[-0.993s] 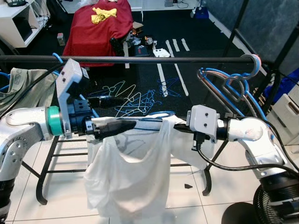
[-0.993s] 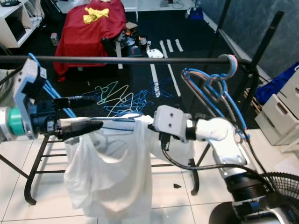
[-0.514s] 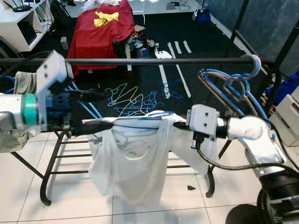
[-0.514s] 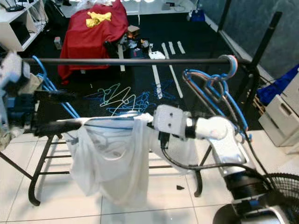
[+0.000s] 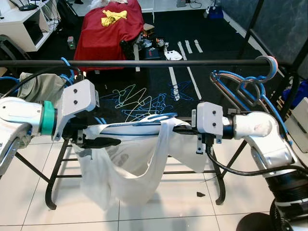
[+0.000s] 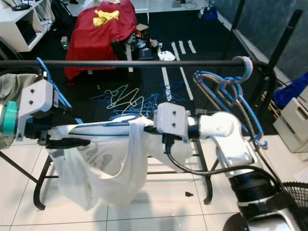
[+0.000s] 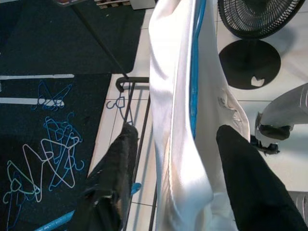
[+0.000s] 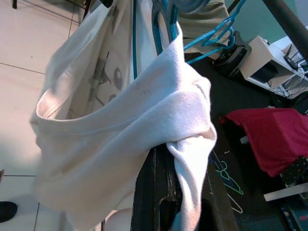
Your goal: Hang hanger
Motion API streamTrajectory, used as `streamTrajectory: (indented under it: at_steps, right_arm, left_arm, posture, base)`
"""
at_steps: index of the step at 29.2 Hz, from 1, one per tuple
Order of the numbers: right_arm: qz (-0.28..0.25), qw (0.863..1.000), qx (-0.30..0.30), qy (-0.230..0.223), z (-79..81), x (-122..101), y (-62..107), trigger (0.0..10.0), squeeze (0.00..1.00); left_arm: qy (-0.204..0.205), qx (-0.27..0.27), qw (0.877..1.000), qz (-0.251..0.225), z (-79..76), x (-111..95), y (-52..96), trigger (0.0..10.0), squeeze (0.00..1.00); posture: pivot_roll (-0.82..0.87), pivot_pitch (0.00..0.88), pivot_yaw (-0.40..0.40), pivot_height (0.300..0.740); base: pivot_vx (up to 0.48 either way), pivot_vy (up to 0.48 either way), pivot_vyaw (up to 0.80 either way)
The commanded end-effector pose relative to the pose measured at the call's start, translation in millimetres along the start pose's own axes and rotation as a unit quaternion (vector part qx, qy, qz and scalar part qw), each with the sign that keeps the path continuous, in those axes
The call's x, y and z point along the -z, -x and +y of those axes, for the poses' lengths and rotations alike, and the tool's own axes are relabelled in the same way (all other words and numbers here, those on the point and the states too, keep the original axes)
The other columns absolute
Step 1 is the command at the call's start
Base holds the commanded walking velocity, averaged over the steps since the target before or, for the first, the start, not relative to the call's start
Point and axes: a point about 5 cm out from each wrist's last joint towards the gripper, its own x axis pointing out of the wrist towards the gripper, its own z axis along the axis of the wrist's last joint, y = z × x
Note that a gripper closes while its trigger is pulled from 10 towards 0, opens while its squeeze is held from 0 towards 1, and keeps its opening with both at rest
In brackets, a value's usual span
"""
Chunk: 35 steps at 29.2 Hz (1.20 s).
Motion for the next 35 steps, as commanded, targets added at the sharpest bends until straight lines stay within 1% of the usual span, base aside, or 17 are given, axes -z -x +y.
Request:
streamTrajectory:
  at_steps: [1, 7, 8, 9, 11, 12, 13, 16, 19, 20, 22, 23, 24, 29, 31, 33, 35]
  right_arm:
    - [-0.016, 1.0, -0.007, 0.01, -1.9, -7.2, -1.3, 0.0, 0.0]
    - [-0.004, 1.0, -0.018, -0.015, 2.9, -0.6, 1.1, 0.0, 0.0]
    - [-0.009, 0.998, -0.018, -0.056, 7.1, 5.4, 1.8, 0.0, 0.0]
    - [-0.009, 0.998, -0.018, -0.056, 7.1, 5.4, 1.8, 0.0, 0.0]
    - [-0.014, 0.992, -0.019, -0.122, 21.5, 19.2, 0.2, 0.0, 0.0]
    - [-0.014, 0.992, -0.019, -0.122, 21.5, 19.2, 0.2, 0.0, 0.0]
    - [-0.011, 0.99, -0.025, -0.139, 30.1, 24.6, -1.8, 0.0, 0.0]
    - [-0.011, 0.99, -0.025, -0.139, 30.1, 24.6, -1.8, 0.0, 0.0]
    - [-0.007, 0.987, -0.037, -0.157, 45.0, 31.0, -7.7, 0.0, 0.0]
    - [-0.007, 0.987, -0.037, -0.157, 45.0, 31.0, -7.7, 0.0, 0.0]
    - [0.004, 0.986, -0.018, -0.167, 47.6, 35.8, -9.9, 0.0, 0.0]
    - [0.004, 0.986, -0.018, -0.167, 47.6, 35.8, -9.9, 0.0, 0.0]
    - [0.02, 0.981, 0.038, -0.189, 39.4, 40.7, -6.4, 0.0, 0.0]
    - [0.012, 0.973, 0.071, -0.218, 37.6, 38.6, -1.3, 0.0, 0.0]
    - [-0.004, 0.968, 0.08, -0.239, 50.5, 29.7, 3.5, 0.0, 0.0]
    - [-0.004, 0.968, 0.08, -0.239, 50.5, 29.7, 3.5, 0.0, 0.0]
    - [-0.017, 0.963, 0.081, -0.257, 74.5, 14.5, 9.3, 0.0, 0.0]
  left_arm:
    - [-0.003, 0.007, 1.0, 0.006, -0.2, 4.4, 1.3, 0.0, 0.0]
    - [0.014, 0.018, 1.0, -0.013, -0.8, 2.5, 3.3, 0.0, 0.0]
    - [0.028, 0.022, 0.999, -0.034, -2.1, -2.0, 3.5, 10.0, 0.0]
    - [0.028, 0.022, 0.999, -0.034, -2.1, -2.0, 3.5, 10.0, 0.0]
    - [0.084, 0.041, 0.99, -0.109, -6.2, -17.1, 6.0, 10.0, 0.0]
    - [0.084, 0.041, 0.99, -0.109, -6.2, -17.1, 6.0, 10.0, 0.0]
    - [0.108, 0.05, 0.983, -0.141, -8.5, -23.2, 7.0, 10.0, 0.0]
    - [0.108, 0.05, 0.983, -0.141, -8.5, -23.2, 7.0, 10.0, 0.0]
    - [0.149, 0.054, 0.97, -0.185, -10.0, -29.0, 8.7, 10.0, 0.0]
    - [0.149, 0.054, 0.97, -0.185, -10.0, -29.0, 8.7, 10.0, 0.0]
    - [0.176, 0.043, 0.962, -0.207, -7.9, -28.3, 10.2, 10.0, 0.0]
    - [0.176, 0.043, 0.962, -0.207, -7.9, -28.3, 10.2, 10.0, 0.0]
    - [0.199, 0.009, 0.956, -0.217, -3.7, -22.6, 11.6, 10.0, 0.0]
    - [0.212, -0.021, 0.952, -0.22, -0.8, -16.8, 9.7, 10.0, 0.0]
    - [0.229, -0.041, 0.947, -0.22, -1.2, -12.2, 7.6, 10.0, 0.0]
    - [0.229, -0.041, 0.947, -0.22, -1.2, -12.2, 7.6, 10.0, 0.0]
    - [0.237, -0.055, 0.947, -0.21, -2.9, -8.4, 5.9, 10.0, 0.0]
  posture:
    - [-0.01, 0.0, 0.163, 0.74]
    - [-0.01, 0.0, 0.158, 0.74]
    - [-0.01, 0.0, 0.153, 0.74]
    - [-0.01, 0.0, 0.153, 0.74]
    - [-0.01, 0.005, 0.15, 0.74]
    - [-0.01, 0.005, 0.15, 0.74]
    - [-0.01, 0.01, 0.149, 0.74]
    - [-0.01, 0.01, 0.149, 0.74]
    - [-0.01, 0.017, 0.144, 0.74]
    - [-0.01, 0.017, 0.144, 0.74]
    - [-0.01, 0.021, 0.14, 0.74]
    - [-0.01, 0.021, 0.14, 0.74]
    - [-0.02, 0.025, 0.138, 0.74]
    - [-0.02, 0.03, 0.13, 0.74]
    - [-0.02, 0.035, 0.128, 0.74]
    - [-0.02, 0.035, 0.128, 0.74]
    - [-0.04, 0.052, 0.122, 0.74]
  base:
    - [0.0, 0.0, 0.0]
    - [0.0, 0.0, 0.0]
    - [0.0, 0.0, 0.0]
    - [0.0, 0.0, 0.0]
    - [0.0, 0.0, 0.0]
    - [0.0, 0.0, 0.0]
    - [0.0, 0.0, 0.0]
    - [0.0, 0.0, 0.0]
    - [0.0, 0.0, 0.0]
    - [0.0, 0.0, 0.0]
    - [0.0, 0.0, 0.0]
    - [0.0, 0.0, 0.0]
    - [0.0, 0.0, 0.0]
    - [0.0, 0.0, 0.0]
    - [0.0, 0.0, 0.0]
    - [0.0, 0.0, 0.0]
    - [0.0, 0.0, 0.0]
